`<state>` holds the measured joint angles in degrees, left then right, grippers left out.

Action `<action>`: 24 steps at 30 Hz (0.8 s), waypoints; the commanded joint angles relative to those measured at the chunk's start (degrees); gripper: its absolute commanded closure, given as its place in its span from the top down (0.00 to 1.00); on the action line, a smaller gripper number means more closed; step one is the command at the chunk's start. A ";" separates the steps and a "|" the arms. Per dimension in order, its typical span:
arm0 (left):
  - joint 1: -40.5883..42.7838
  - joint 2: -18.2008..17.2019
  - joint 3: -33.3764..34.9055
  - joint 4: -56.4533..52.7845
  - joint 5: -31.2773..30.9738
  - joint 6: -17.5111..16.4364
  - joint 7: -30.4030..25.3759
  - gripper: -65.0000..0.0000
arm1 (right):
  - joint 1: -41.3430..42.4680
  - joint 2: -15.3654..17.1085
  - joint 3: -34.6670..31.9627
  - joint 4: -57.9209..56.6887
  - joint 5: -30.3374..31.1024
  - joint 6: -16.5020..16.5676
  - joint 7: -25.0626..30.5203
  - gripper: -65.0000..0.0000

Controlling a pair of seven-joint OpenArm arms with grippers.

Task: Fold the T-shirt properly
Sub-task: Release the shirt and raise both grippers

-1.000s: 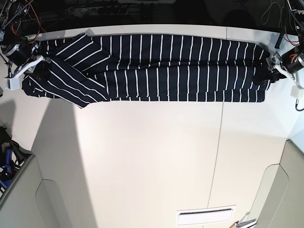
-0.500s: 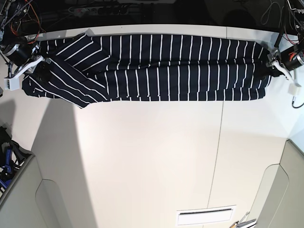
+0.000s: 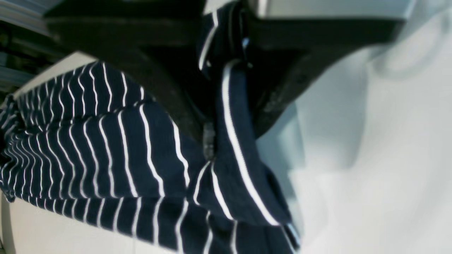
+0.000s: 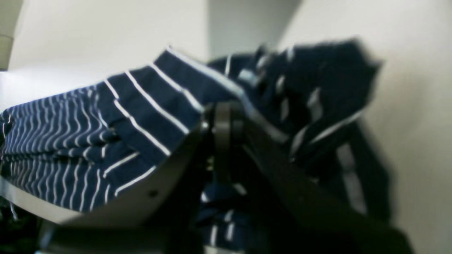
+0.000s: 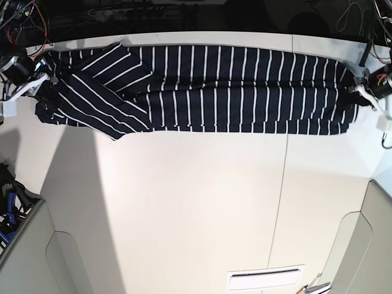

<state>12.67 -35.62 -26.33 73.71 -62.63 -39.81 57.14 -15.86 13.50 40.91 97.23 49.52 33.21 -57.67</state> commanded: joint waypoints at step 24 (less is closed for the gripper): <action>-12.28 -7.45 -0.57 12.20 4.15 -0.19 7.54 0.00 | 0.26 0.92 4.24 6.80 0.87 0.66 0.61 0.00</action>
<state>1.10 -41.52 -26.30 85.12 -57.39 -39.68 65.80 -15.86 13.47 44.77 103.11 49.47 33.45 -58.15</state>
